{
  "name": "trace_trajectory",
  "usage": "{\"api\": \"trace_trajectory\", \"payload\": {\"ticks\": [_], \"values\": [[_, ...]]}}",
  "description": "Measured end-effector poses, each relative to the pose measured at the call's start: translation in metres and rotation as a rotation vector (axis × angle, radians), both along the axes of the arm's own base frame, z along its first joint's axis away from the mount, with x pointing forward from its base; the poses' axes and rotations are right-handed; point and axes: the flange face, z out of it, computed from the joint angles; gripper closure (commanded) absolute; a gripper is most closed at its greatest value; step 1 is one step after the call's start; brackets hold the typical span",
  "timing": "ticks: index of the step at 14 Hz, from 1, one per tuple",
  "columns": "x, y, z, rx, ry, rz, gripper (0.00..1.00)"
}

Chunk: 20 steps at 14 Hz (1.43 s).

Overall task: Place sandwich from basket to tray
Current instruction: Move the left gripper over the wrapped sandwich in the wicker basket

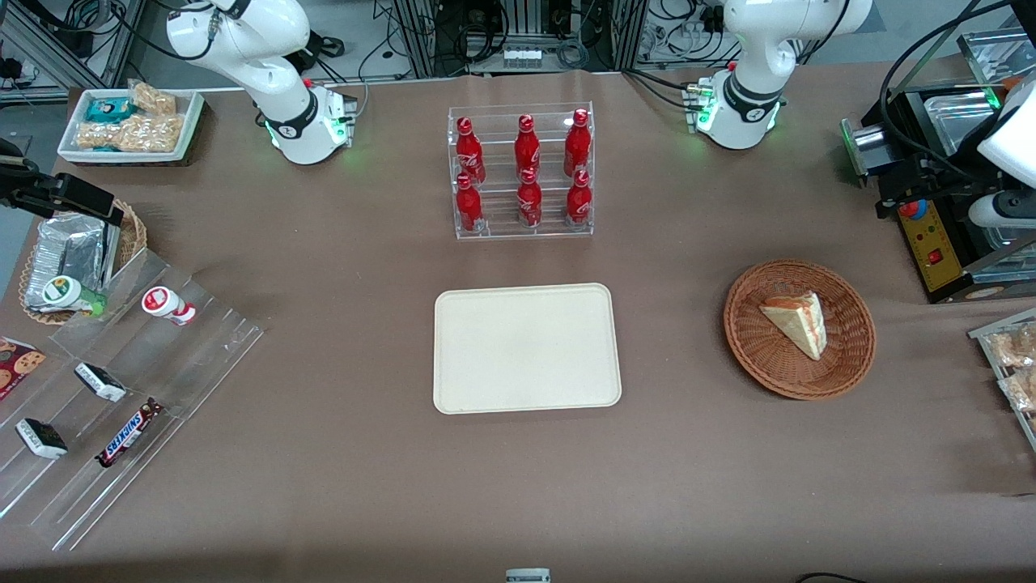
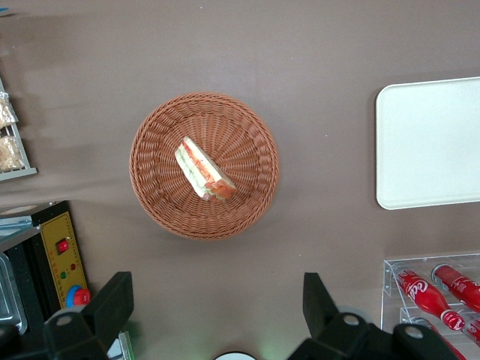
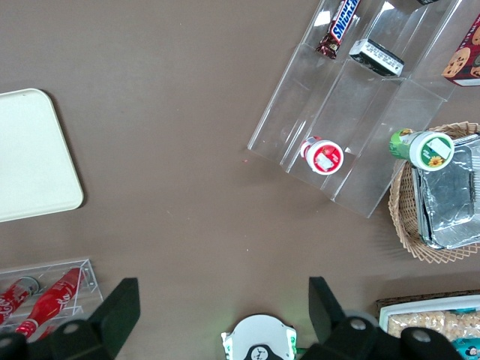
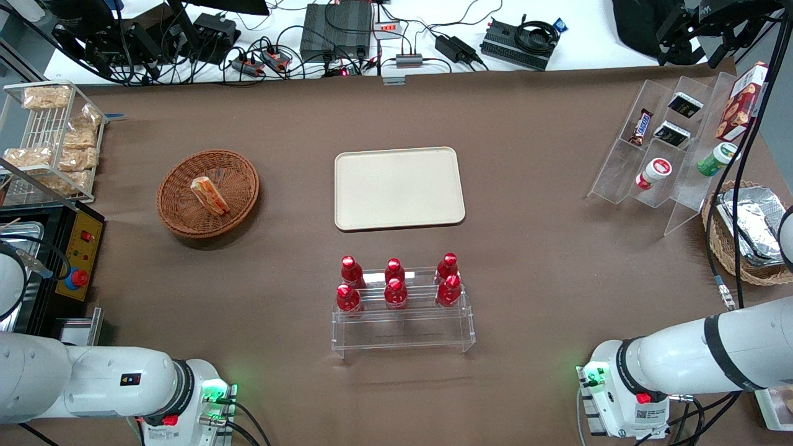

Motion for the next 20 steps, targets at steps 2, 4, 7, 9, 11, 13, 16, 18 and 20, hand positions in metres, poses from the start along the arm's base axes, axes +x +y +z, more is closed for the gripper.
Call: {"api": "trace_trajectory", "payload": {"ticks": [2, 4, 7, 9, 11, 13, 16, 18, 20], "values": [[0.0, 0.0, 0.0, 0.0, 0.0, 0.0, 0.0], [0.0, 0.0, 0.0, 0.0, 0.0, 0.0, 0.0], [0.0, 0.0, 0.0, 0.0, 0.001, -0.001, 0.0], [0.0, 0.0, -0.001, 0.0, 0.003, -0.001, 0.0], [-0.001, 0.0, -0.005, 0.0, 0.022, -0.003, 0.0], [-0.002, 0.0, -0.019, 0.002, 0.065, -0.013, 0.0], [0.003, -0.001, -0.067, 0.004, 0.143, -0.022, 0.0], [0.014, -0.001, -0.107, 0.004, 0.141, -0.022, 0.0], [0.019, -0.001, -0.154, 0.005, 0.128, -0.019, 0.0]]}}
